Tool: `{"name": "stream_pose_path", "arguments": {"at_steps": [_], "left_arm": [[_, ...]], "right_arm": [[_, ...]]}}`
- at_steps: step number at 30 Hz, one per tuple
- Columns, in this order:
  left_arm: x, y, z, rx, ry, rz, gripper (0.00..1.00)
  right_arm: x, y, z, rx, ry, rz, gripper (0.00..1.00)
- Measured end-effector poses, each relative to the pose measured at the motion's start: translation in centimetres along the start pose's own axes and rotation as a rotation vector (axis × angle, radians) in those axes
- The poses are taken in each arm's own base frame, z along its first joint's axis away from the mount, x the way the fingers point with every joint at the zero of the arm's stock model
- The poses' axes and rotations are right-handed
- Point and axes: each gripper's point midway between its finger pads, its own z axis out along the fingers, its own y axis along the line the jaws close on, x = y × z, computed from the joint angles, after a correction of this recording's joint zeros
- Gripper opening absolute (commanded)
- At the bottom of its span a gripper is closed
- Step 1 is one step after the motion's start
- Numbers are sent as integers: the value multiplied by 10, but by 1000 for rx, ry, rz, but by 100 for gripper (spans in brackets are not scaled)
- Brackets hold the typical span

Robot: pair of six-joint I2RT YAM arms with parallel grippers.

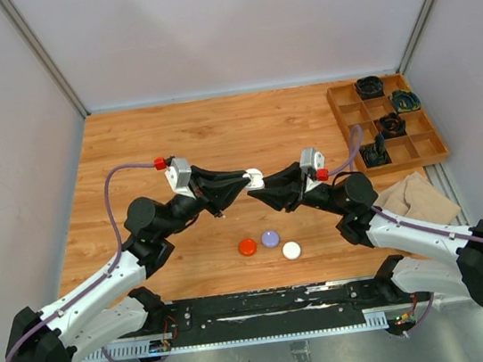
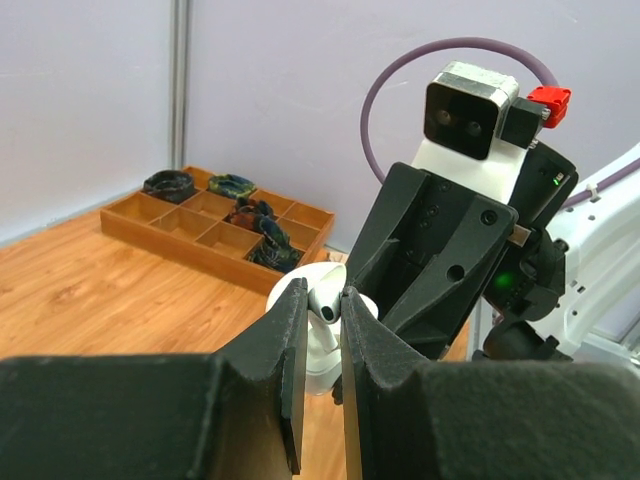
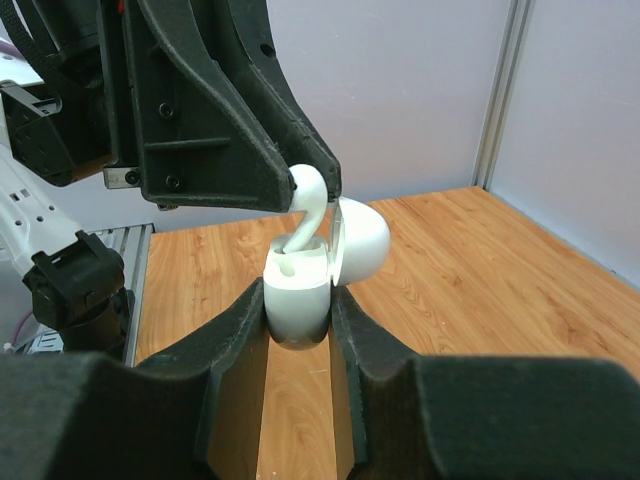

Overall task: Insert the wireless bluetooth earbuds into the charging case
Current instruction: Place the earbud in the charging case.

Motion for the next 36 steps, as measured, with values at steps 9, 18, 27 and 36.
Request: {"name": "stream_pose_path", "arguments": {"at_steps": [9, 18, 27, 36], "left_arm": [[9, -6, -5, 36, 14, 4, 18], [13, -6, -8, 40, 22, 12, 28], [19, -9, -9, 55, 41, 1, 36], [15, -2, -15, -13, 46, -16, 46]], "right_arm": [[5, 0, -2, 1, 10, 4, 11], [7, 1, -4, 1, 15, 3, 11], [3, 1, -4, 0, 3, -20, 10], [1, 1, -5, -1, -6, -31, 11]]}}
